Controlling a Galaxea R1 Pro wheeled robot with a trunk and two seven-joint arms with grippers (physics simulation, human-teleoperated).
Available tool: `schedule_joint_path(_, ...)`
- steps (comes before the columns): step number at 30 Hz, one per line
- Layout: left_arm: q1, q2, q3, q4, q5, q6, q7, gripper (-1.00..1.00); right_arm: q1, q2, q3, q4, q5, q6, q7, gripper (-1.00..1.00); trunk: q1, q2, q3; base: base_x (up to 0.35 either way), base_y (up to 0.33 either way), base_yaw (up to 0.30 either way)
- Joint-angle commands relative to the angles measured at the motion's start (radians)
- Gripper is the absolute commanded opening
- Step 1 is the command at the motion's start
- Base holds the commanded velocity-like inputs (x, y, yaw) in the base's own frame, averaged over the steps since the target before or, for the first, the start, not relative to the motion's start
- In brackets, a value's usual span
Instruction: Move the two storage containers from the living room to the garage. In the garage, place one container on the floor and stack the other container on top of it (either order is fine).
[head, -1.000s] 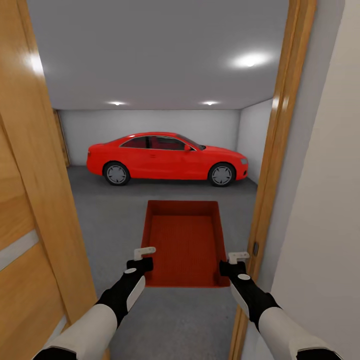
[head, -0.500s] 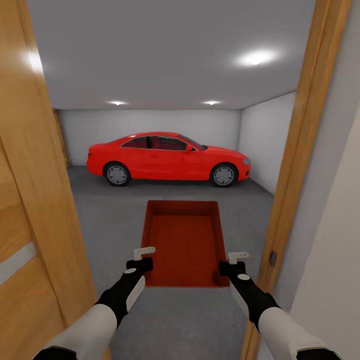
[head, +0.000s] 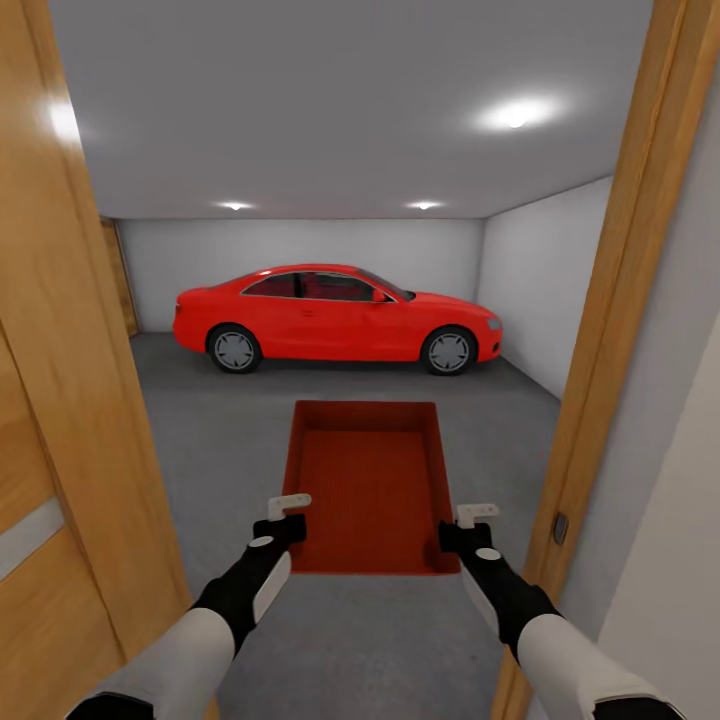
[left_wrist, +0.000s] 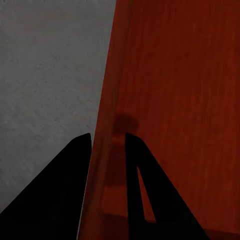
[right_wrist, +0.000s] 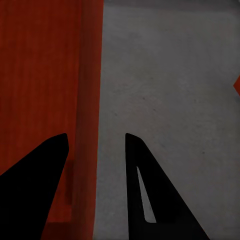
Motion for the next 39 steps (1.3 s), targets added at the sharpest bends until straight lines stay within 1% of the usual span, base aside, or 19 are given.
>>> schedule_joint_path(1,-0.001,0.02,0.047,-0.006,-0.016,0.005,0.051,-1.0,0.0,-0.006,-0.063,0.002,0.003,0.001,-0.02,-1.0,0.0,-0.001,0.0,0.003,0.002,0.0)
schedule_joint_path(7,-0.001,0.02,0.047,-0.006,-0.018,0.004,0.052,-1.0,0.0,-0.007,-0.063,0.002,0.001,0.003,-0.02,-1.0,0.0,-0.001,0.0,0.007,0.0,0.0)
schedule_joint_path(12,-0.001,0.021,0.046,-0.005,-0.017,0.005,0.051,-1.0,0.0,-0.006,-0.062,0.002,0.001,0.002,-0.02,-1.0,0.0,-0.001,0.0,0.159,0.0,0.0)
schedule_joint_path(39,-0.001,0.022,0.046,-0.002,-0.016,0.01,0.051,-1.0,0.0,-0.006,-0.063,0.002,0.001,0.0,-0.02,-1.0,0.0,-0.001,0.0,0.316,0.0,0.0)
